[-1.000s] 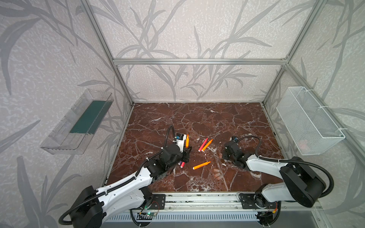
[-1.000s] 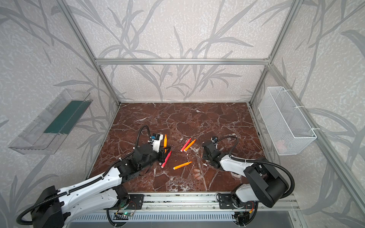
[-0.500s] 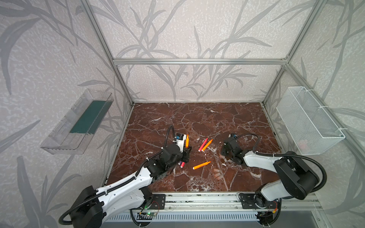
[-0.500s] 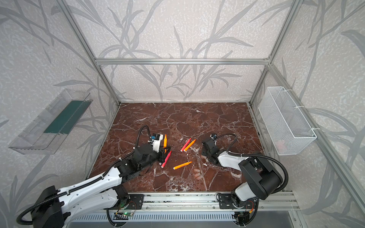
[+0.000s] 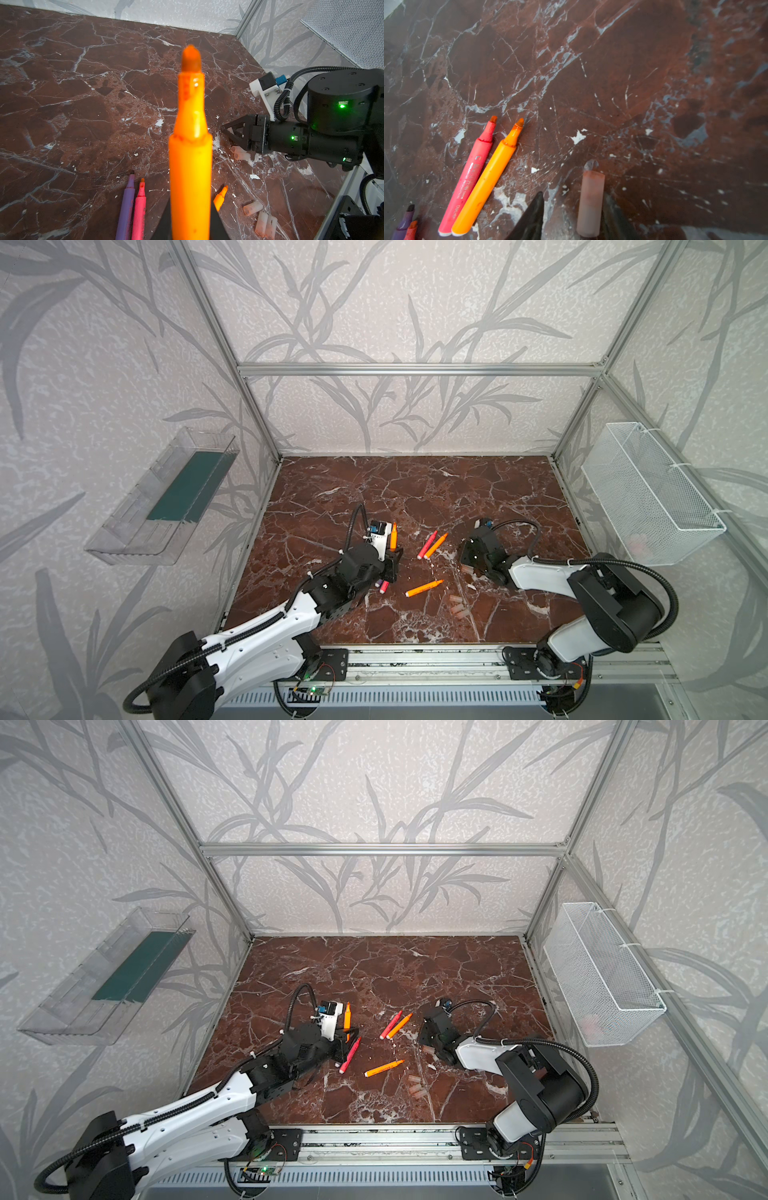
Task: Insert the pens into the pen caps
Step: 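Align the right gripper fingers around the pale pink cap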
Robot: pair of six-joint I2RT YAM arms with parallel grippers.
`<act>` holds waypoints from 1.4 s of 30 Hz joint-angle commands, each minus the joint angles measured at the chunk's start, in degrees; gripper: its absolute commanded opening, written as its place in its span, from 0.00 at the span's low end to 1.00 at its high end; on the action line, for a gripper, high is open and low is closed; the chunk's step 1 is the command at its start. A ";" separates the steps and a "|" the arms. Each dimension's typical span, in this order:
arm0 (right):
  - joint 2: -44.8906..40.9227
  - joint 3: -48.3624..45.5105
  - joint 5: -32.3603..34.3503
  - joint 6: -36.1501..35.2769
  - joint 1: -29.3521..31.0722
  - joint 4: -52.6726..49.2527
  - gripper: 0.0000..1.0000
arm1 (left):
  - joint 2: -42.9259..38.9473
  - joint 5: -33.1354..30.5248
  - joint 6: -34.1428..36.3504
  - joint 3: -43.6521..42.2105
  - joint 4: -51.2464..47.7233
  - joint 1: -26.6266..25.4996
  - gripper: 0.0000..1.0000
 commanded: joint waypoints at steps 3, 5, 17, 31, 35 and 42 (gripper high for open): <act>2.66 -0.67 -3.81 3.11 0.50 1.15 0.40 | -1.10 -0.69 0.07 -0.15 -0.30 0.25 0.00; 3.68 -0.39 -5.18 3.55 0.65 2.26 0.38 | -1.10 -0.70 0.07 -0.14 -0.45 0.24 0.00; -0.55 -1.44 0.07 4.91 6.59 -0.63 0.39 | -2.84 -1.13 0.07 -0.50 -0.99 0.28 0.00; 6.25 3.83 -1.27 5.82 9.85 3.27 0.39 | -2.69 -0.95 -0.02 -0.44 -0.90 0.35 0.00; 6.53 4.62 -0.57 5.70 9.85 3.94 0.39 | -2.62 -0.95 -0.02 -0.44 -0.99 0.31 0.00; 4.93 6.06 2.67 1.72 9.83 1.71 0.40 | -2.68 -0.89 0.00 -0.51 -0.90 0.30 0.00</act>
